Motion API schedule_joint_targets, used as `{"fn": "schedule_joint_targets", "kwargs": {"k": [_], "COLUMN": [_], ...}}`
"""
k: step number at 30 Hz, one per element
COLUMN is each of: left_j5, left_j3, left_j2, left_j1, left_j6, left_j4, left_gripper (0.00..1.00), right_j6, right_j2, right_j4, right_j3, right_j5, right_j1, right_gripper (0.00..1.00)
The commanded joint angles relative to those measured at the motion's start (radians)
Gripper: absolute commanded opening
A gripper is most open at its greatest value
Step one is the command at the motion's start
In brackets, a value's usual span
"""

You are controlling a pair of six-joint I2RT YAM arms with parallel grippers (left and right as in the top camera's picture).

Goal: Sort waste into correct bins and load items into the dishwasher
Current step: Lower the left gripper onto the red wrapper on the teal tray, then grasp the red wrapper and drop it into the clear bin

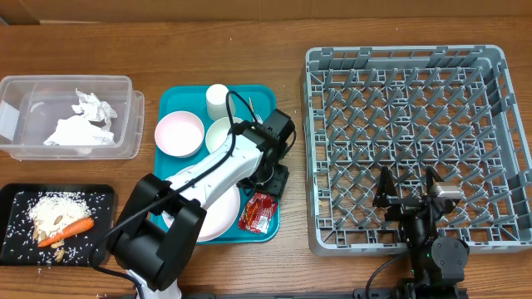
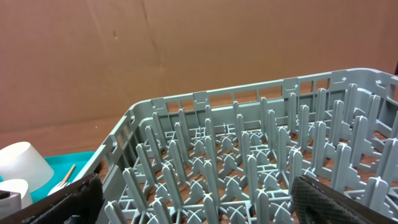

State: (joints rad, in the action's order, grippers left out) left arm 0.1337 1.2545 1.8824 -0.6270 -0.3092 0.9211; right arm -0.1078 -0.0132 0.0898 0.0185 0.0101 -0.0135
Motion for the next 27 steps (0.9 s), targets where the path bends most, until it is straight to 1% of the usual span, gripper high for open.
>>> {"fn": "schedule_joint_targets", "kwargs": {"k": [1, 4, 5, 8, 10, 13, 15, 18, 20, 22, 23, 24, 26, 27], "left_j5": [-0.016, -0.041, -0.04, -0.041, -0.04, -0.04, -0.04, -0.063, -0.143, -0.19, -0.257, -0.291, -0.38, -0.385], "left_j3": [-0.023, -0.031, -0.031, -0.031, -0.027, -0.008, 0.03, 0.095, 0.18, 0.226, 0.27, 0.287, 0.318, 0.319], "left_j2": [0.01, 0.01, 0.009, 0.009, 0.008, 0.006, 0.005, -0.009, -0.056, -0.101, -0.16, -0.189, -0.272, -0.304], "left_j1": [-0.002, -0.002, -0.002, -0.002, -0.002, -0.002, -0.002, -0.001, -0.001, 0.002, 0.015, 0.03, 0.113, 0.169], "left_j6": [0.014, 0.015, 0.014, 0.014, 0.014, 0.013, 0.013, -0.023, -0.059, -0.064, -0.092, -0.107, -0.165, -0.177], "left_j4": [-0.007, -0.006, -0.007, -0.01, -0.007, 0.014, 0.059, 0.141, 0.235, 0.27, 0.29, 0.293, 0.283, 0.27], "left_gripper": [0.49, 0.47, 0.43, 0.15, 0.04, 0.04, 0.04, 0.04, 0.04, 0.04, 0.04, 0.04, 0.04, 0.04], "right_j6": [0.003, 0.003, 0.003, 0.003, 0.003, 0.003, 0.003, 0.003, 0.003, 0.003, 0.003, 0.003, 0.003, 0.003], "right_j2": [0.005, 0.005, 0.005, 0.005, 0.005, 0.005, 0.005, 0.005, 0.005, 0.005, 0.005, 0.005, 0.005, 0.005], "right_j4": [-0.005, -0.005, -0.006, -0.005, -0.006, -0.006, -0.006, -0.006, -0.005, -0.005, -0.006, -0.006, -0.006, -0.005], "right_j3": [-0.011, -0.011, -0.011, -0.011, -0.011, -0.011, -0.011, -0.011, -0.011, -0.011, -0.011, -0.011, -0.011, -0.011], "right_j5": [-0.009, -0.009, -0.009, -0.009, -0.009, -0.009, -0.009, -0.009, -0.009, -0.009, -0.009, -0.009, -0.009, -0.009], "right_j1": [0.003, 0.003, 0.003, 0.003, 0.003, 0.003, 0.003, 0.003, 0.003, 0.003, 0.003, 0.003, 0.003, 0.003], "right_gripper": [1.0, 1.0, 1.0, 1.0, 1.0, 1.0, 1.0, 1.0, 1.0, 1.0, 1.0, 1.0, 1.0, 1.0]}}
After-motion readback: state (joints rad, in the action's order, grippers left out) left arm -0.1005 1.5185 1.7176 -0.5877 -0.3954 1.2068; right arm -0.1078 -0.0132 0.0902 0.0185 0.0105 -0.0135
